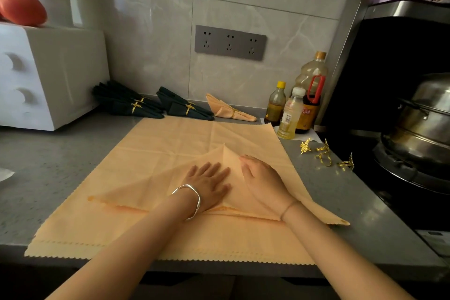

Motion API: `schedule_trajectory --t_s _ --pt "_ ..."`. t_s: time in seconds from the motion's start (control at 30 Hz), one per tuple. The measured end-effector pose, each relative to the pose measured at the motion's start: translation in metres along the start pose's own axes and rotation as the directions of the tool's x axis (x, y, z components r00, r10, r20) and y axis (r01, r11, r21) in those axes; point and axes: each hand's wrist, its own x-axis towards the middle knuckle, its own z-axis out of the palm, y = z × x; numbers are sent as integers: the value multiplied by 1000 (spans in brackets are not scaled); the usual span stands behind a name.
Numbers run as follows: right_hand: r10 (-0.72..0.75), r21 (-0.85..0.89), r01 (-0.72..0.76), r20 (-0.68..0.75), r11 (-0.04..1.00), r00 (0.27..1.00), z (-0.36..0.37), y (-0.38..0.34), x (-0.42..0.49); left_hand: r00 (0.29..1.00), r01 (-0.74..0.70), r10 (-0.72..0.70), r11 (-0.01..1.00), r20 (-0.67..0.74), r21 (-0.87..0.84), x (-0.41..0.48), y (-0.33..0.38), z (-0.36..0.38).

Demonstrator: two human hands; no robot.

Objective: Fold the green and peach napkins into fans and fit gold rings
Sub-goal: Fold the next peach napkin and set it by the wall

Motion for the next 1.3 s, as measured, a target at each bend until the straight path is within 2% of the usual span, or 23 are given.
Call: schedule_trajectory --t_s 0.1,0.2,0.57,0.93,1.03,1.2,1.3 --pt "-40 -128 69 217 989 975 11 7 18 1000 7 -7 1000 -4 -6 0 0 1" --pt "-59 -156 110 298 982 953 17 22 15 1000 13 -13 1000 -6 -20 0 0 2" --pt "-91 -190 178 393 965 915 -31 78 -65 1000 19 -19 1000 0 -19 2 0 2" --pt "7 -236 103 427 966 904 -65 100 -111 1000 14 -14 1000 6 -26 -2 2 -1" --pt "-54 -236 153 381 960 923 -60 83 -103 1000 0 0 998 -7 -57 -8 3 -3" --pt "-222 -103 293 436 950 872 -41 57 -96 998 -65 66 996 16 -53 -43 9 -5" --pt "-249 -83 320 459 944 853 -33 53 -93 992 -123 124 989 3 -78 -68 9 -1"
